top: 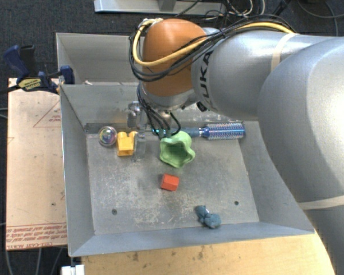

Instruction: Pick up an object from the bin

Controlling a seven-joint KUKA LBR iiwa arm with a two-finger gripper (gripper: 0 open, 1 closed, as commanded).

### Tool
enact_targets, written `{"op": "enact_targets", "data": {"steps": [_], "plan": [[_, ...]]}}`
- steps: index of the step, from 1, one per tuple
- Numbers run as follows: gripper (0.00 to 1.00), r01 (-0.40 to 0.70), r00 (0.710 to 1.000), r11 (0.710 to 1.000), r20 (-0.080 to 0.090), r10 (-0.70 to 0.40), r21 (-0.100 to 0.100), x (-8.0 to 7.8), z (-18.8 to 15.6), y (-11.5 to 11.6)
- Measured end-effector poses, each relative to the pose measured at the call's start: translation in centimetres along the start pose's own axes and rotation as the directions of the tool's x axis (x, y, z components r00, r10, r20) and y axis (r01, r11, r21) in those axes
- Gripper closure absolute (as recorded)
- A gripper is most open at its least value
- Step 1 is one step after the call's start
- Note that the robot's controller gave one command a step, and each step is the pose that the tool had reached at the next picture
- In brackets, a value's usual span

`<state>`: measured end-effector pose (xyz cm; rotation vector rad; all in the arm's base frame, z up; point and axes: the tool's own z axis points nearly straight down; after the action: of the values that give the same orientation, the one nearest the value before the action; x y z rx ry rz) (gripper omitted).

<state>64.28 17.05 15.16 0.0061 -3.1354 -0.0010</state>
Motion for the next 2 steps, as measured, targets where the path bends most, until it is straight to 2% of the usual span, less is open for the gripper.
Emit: {"op": "enact_targets", "data": {"steps": [1, 2], "plan": [[0.0, -0.098, 0.995, 0.995, 0.005, 0.098, 0.0, -0.27, 7.76, -1.98], [1.0, -0.099, 0.995, 0.995, 0.014, 0.099, -0.005, -0.59, 7.05, -1.81]]}}
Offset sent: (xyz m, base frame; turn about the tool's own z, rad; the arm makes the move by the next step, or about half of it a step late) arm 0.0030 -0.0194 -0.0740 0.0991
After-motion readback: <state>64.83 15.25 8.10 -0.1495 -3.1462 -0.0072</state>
